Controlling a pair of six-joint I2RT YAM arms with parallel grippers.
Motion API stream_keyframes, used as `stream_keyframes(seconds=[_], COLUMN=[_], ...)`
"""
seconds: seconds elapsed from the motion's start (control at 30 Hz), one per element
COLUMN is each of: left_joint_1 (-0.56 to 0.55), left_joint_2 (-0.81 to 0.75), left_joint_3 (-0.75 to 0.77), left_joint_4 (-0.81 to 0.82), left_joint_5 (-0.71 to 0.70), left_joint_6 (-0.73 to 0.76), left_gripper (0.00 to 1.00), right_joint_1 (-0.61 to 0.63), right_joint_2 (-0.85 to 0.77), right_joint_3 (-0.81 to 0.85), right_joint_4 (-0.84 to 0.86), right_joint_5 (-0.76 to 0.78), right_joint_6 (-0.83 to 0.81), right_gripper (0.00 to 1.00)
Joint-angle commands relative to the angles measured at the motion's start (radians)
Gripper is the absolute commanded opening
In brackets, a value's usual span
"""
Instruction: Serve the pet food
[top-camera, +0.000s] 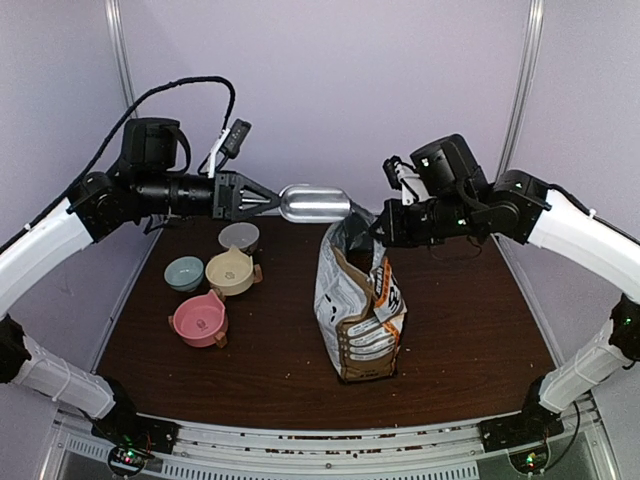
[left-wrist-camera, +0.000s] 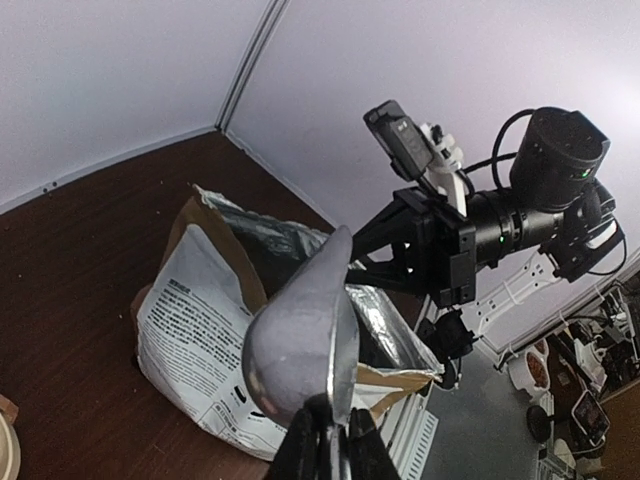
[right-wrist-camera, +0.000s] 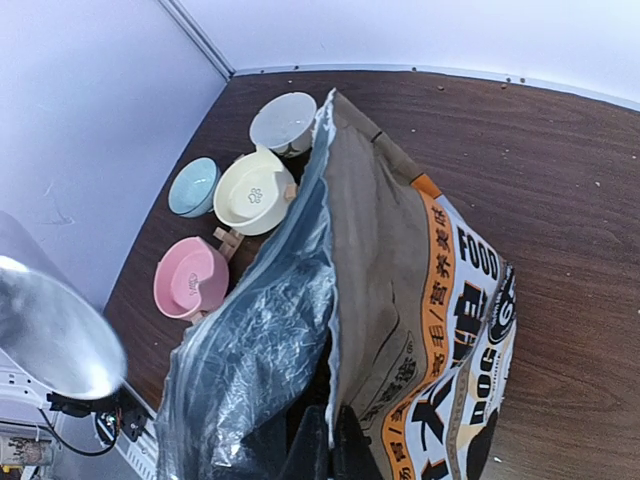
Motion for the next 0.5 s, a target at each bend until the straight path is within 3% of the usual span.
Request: stream_keyframes(seconds=[0.0, 0.47], left_joint_1=[-0.025, -0.026], left_joint_2=[0.019, -0.169], left_joint_3=[0.072, -0.116], left_joint_4=[-0.190, -0.443], left_joint_5=[-0.040, -0.298], left_joint_6=[0.091, 0.016], left_gripper=[0.00, 0.00], right_joint_1=[0.067, 0.263], right_joint_2=[-0.014, 0.317], right_joint_3=[0.005, 0.179], right_joint_4=[0.269, 0.421], right_joint_5=[-0.065, -0.180], right_joint_6=[0.048, 0.108], right_gripper=[0.00, 0.00])
